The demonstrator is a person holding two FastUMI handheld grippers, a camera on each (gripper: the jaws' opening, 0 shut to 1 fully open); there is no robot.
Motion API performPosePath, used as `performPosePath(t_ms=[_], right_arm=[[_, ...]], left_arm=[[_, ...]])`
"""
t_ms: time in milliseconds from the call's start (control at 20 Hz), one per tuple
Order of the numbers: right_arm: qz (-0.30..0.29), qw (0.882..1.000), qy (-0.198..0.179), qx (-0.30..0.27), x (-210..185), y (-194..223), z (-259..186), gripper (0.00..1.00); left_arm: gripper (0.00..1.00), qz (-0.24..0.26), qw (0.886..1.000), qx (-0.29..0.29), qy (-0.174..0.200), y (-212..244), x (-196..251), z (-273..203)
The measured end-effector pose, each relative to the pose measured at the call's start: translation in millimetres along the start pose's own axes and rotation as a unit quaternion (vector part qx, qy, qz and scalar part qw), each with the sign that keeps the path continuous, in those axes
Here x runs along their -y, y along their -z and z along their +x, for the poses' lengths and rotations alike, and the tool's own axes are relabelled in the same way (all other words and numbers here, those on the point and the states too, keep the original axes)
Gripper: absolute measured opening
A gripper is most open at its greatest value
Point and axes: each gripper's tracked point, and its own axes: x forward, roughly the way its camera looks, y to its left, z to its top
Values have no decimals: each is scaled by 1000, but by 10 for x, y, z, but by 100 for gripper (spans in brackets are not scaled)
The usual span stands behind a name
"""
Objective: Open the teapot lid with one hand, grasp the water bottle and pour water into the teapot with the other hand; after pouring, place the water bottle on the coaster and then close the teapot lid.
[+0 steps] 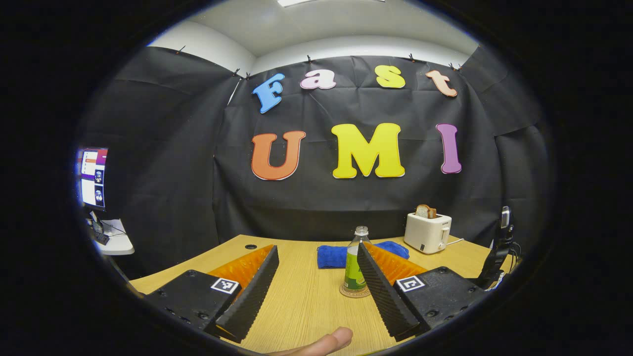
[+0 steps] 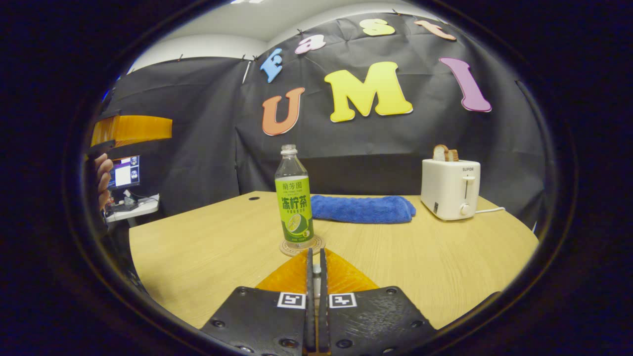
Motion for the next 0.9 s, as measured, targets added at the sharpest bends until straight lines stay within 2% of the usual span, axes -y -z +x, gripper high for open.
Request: performPosePath(t_ms=[150, 200, 250, 300, 350, 400, 500, 650, 700, 750, 900], right_arm=[[1, 1000, 13, 4, 21, -117, -62, 11], [6, 1000, 17, 12, 10, -219, -98, 19], [12, 1000, 21, 20, 5, -302, -141, 39], [17, 999, 21, 26, -9, -399, -191, 37], [23, 999, 21, 31, -29, -494, -247, 50], [23, 999, 14, 36, -66, -608, -319, 57], [12, 998, 9, 57, -88, -919, -507, 64], [-10, 995, 28, 97, -3, -1377, -853, 72], [-17, 994, 38, 101, 39, -1470, -959, 79], [-23, 993, 49, 103, 90, -1525, -1056, 98], [-48, 989, 93, 107, 334, -1617, -1358, 96]], left_arm=[[100, 10, 1000, -8, -1, 54, -2, 25], [100, 17, 1000, -11, -1, 76, -14, 32], [100, 22, 1000, -15, -2, 92, -16, 39], [100, 26, 999, -19, -4, 115, -30, 29], [99, 28, 999, -24, -4, 129, -35, 27], [100, 29, 999, -27, -5, 133, -38, 19], [99, 25, 999, -29, -8, 115, -49, -10], [100, 21, 999, -27, 0, 61, 23, -78], [100, 25, 999, -26, -1, 44, 38, -100], [99, 27, 999, -26, -3, 27, 56, -130], [99, 34, 999, -37, 3, 41, 180, -208]])
